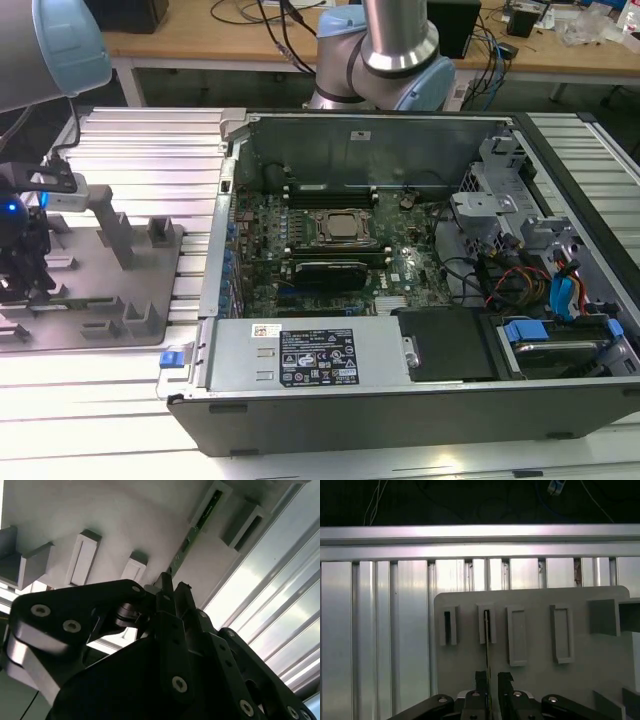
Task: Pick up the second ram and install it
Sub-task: 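Pick up the second ram and move it above second insertion slot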
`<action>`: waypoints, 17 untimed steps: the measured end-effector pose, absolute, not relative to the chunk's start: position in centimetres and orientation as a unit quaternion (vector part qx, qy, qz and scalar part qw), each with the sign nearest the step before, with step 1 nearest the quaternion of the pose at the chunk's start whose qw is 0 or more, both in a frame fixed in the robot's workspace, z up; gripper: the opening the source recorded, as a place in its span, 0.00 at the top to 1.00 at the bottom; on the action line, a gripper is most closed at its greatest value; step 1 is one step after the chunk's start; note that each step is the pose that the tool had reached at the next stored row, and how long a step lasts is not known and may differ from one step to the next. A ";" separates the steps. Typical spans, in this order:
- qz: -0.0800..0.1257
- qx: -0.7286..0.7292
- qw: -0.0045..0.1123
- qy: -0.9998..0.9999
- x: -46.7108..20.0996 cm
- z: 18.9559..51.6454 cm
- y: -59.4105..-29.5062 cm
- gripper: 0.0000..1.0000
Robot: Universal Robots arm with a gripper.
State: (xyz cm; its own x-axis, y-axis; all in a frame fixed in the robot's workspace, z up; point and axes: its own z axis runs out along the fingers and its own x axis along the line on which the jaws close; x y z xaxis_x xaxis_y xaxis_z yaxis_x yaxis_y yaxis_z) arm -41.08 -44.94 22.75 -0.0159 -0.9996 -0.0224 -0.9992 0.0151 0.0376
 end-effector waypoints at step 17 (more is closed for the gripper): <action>-0.020 0.718 0.007 -0.696 -41.6 20.7 -44.8 0.79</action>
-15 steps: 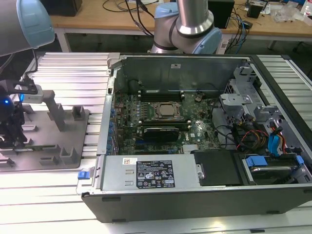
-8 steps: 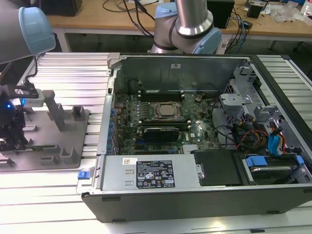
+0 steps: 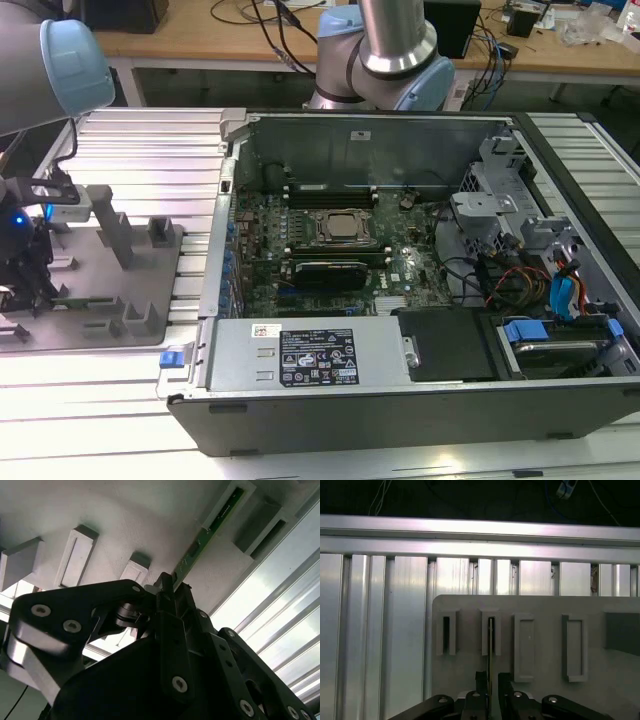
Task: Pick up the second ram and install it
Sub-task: 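Pick up the second ram and move it above second insertion slot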
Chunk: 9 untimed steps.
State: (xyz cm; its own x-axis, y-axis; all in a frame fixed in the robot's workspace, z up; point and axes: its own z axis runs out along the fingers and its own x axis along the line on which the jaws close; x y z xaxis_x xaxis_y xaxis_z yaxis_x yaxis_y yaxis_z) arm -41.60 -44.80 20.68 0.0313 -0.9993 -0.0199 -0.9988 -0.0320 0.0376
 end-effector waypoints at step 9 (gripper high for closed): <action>-0.020 0.718 0.007 -0.696 -41.6 20.6 -44.8 0.91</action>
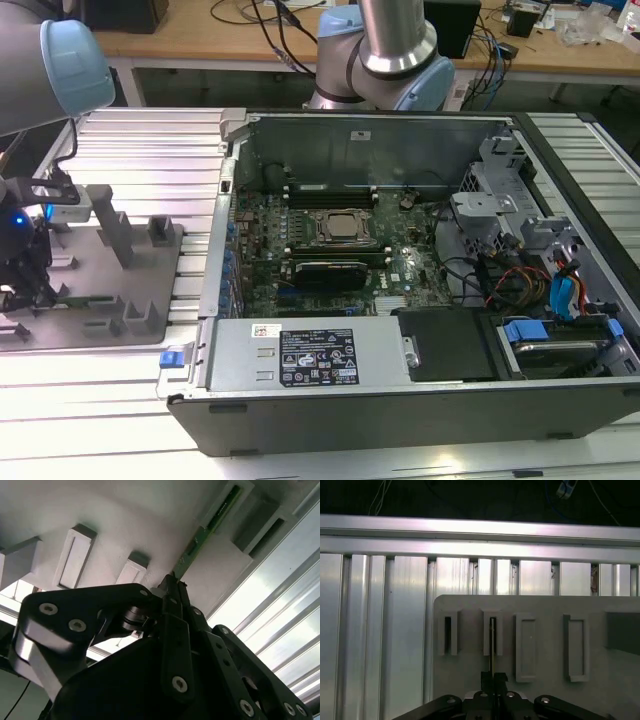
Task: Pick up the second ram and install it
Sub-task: 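Pick up the second ram and move it above second insertion slot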
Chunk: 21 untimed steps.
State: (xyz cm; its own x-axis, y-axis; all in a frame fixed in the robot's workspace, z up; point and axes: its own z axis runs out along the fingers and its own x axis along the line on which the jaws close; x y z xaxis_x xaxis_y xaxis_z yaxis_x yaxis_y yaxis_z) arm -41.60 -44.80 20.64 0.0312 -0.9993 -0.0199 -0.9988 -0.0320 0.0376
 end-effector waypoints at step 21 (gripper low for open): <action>-0.020 0.710 0.006 -0.703 -41.6 25.3 -44.8 0.91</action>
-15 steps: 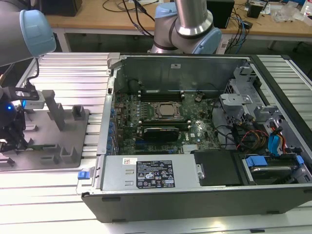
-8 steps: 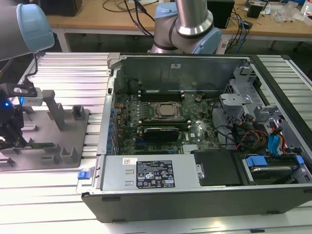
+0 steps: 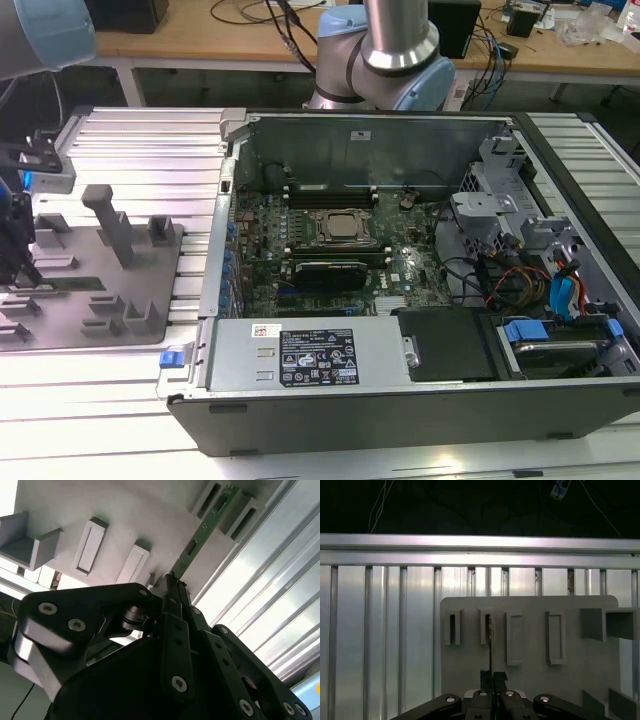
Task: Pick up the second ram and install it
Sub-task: 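Pick up the second ram and move it above second insertion slot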
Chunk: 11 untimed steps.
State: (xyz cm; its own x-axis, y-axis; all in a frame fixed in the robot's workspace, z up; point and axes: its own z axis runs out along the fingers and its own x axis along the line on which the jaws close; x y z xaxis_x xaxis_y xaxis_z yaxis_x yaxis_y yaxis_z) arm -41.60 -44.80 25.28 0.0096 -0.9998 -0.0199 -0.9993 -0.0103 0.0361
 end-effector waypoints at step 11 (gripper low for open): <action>-0.019 0.710 0.005 -0.703 -41.6 29.6 -44.8 0.91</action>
State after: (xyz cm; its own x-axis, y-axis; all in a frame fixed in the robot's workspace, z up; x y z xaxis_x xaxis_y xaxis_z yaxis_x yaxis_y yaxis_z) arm -41.60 -44.78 29.56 0.0096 -0.9998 -0.0199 -0.9994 -0.0103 0.0344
